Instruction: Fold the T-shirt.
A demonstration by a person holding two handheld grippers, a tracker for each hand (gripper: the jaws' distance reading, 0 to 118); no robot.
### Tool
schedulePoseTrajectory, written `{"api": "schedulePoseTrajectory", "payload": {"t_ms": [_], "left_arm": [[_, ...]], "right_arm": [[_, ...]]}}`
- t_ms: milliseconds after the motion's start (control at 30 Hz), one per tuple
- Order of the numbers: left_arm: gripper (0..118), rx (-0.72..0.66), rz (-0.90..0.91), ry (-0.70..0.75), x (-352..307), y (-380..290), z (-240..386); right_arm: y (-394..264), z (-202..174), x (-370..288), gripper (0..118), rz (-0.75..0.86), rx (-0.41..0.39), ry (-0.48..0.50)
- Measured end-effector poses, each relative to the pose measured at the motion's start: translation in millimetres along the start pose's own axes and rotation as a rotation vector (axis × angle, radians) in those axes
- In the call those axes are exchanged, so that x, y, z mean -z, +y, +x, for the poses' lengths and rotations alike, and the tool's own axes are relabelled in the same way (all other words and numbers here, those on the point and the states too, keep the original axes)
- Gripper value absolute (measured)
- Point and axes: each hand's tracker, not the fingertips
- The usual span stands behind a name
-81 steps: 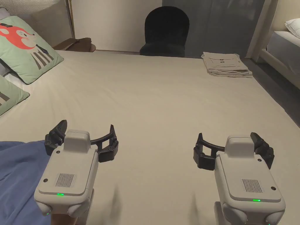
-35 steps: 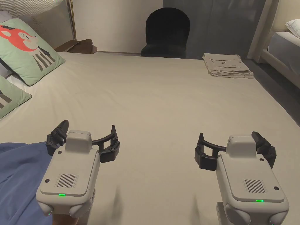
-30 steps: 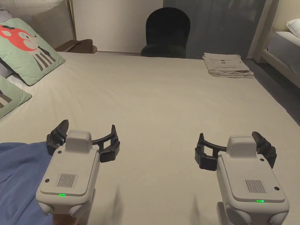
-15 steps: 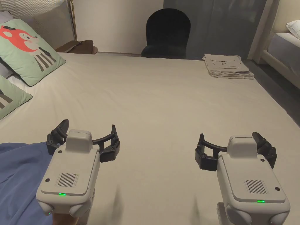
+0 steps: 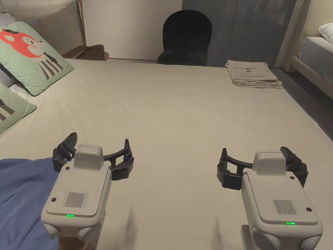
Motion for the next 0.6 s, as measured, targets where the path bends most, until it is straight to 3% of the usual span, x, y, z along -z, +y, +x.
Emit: {"api": "schedulePoseTrajectory", "payload": {"t_ms": [333,400,433,467,500,533,600], "left_arm": [[105,0.000,-0.009,0.013,1.2,2.7,0.9],[75,-0.032,-0.011,0.001,0.4,4.1,0.7],[53,-0.047,-0.010,-0.006,0.1,4.6,0.7],[21,-0.050,-0.014,-0.001,0.5,5.1,1.3],[2,-0.047,-0.018,0.011,1.6,5.7,3.0],[0,-0.044,-0.022,0.015,4.6,3.3,3.3],[0,-0.049,-0.022,0.016,4.9,3.1,1.6]], "right_arm": [[2.1,-0.2,-0.6,114,-0.006,-0.002,-0.001],[3.2,-0.3,-2.1,84,-0.002,0.004,0.010],[4.0,-0.8,-2.7,63,-0.002,0.005,0.010],[5.1,-2.1,-2.3,36,-0.007,0.002,0.002],[5.7,-2.3,-1.9,20,-0.011,0.001,0.003],[5.9,-2.4,-1.1,5,-0.015,0.000,0.004],[5.8,-2.4,-0.9,0,-0.019,-0.004,0.000]]}}
